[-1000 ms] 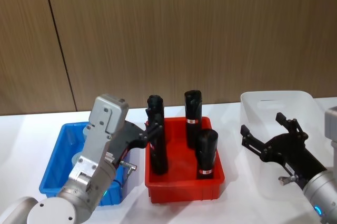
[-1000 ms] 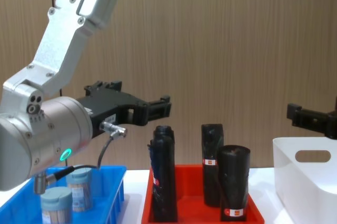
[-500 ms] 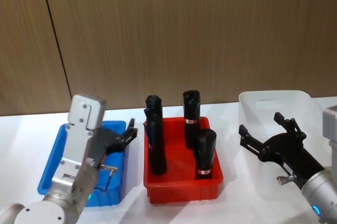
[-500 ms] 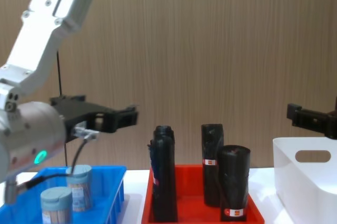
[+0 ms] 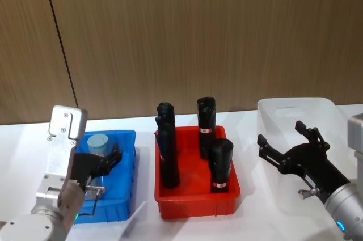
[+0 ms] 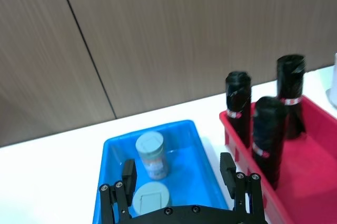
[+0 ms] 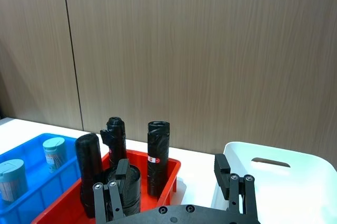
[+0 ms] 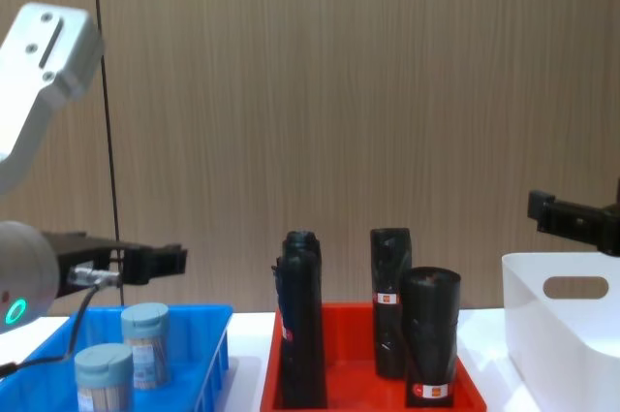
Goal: Pick the cotton swabs from the blue box and place them into the white box.
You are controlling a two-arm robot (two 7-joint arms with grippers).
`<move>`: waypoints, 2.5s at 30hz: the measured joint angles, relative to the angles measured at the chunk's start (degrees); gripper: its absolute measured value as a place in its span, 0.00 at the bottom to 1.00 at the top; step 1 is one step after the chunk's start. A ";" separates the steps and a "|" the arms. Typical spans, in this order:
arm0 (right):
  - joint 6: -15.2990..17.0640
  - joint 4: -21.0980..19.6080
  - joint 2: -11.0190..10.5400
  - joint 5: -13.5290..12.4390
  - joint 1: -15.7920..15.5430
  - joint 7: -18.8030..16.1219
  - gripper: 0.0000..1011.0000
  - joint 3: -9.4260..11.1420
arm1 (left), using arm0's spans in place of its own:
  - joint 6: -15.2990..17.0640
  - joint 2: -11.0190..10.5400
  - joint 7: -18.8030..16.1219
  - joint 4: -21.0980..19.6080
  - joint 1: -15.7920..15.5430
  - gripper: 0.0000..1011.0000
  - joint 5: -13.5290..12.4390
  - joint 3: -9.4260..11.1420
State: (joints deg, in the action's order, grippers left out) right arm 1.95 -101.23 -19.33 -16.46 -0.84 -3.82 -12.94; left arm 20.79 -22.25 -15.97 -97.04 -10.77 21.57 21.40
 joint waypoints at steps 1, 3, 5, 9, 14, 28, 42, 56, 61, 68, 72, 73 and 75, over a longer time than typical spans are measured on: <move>0.00 0.00 0.00 0.00 0.00 0.00 0.99 0.00 | 0.70 0.03 -0.04 0.44 -0.22 0.99 0.44 -0.30; 0.00 0.00 0.00 0.00 0.00 0.00 0.99 0.00 | 1.19 0.08 -0.05 0.68 -0.37 0.99 0.69 -0.46; 0.00 0.00 0.00 0.00 0.00 0.00 0.99 0.00 | 2.14 0.20 0.02 1.53 -0.76 0.99 1.19 -0.78; 0.00 0.00 0.00 0.00 0.00 0.00 0.99 0.00 | 3.94 0.58 1.04 3.60 -1.80 0.99 2.17 -1.40; 0.00 0.00 0.00 0.00 0.00 0.00 0.99 0.00 | 5.43 0.99 2.09 5.85 -2.74 0.99 2.73 -1.80; -0.01 0.00 0.00 0.00 0.00 0.00 0.99 0.00 | 9.31 2.75 4.04 13.03 -6.07 0.99 3.23 -2.70; 0.00 0.00 0.00 0.00 0.00 0.00 0.99 0.00 | 10.00 3.81 5.58 18.74 -8.65 0.99 2.79 -3.62; 0.00 0.00 0.00 0.00 0.00 0.00 0.99 0.00 | 7.06 4.66 10.51 24.99 -11.45 0.99 0.70 -4.09; 0.00 0.00 0.00 0.00 0.00 0.00 0.99 0.00 | 6.10 4.96 11.93 26.73 -12.22 0.99 0.16 -4.12; 0.00 0.00 0.00 0.00 0.00 0.00 0.99 0.00 | 5.27 5.40 13.43 28.82 -13.13 0.95 -0.14 -4.18; 0.00 0.00 0.00 0.00 0.00 0.00 0.99 0.00 | 5.10 5.60 13.69 29.55 -13.37 0.88 0.04 -4.30; 0.00 0.00 0.00 0.00 0.00 0.00 0.99 0.00 | 5.08 5.63 13.69 29.61 -13.37 0.85 0.15 -4.33; 0.00 0.00 0.00 0.00 0.00 0.00 0.99 0.00 | 5.03 5.67 13.66 29.72 -13.37 0.81 0.37 -4.42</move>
State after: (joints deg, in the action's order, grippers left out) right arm 1.95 -101.23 -19.33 -16.46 -0.84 -3.83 -12.94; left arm 25.82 -16.58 -2.32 -67.32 -24.15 21.94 16.98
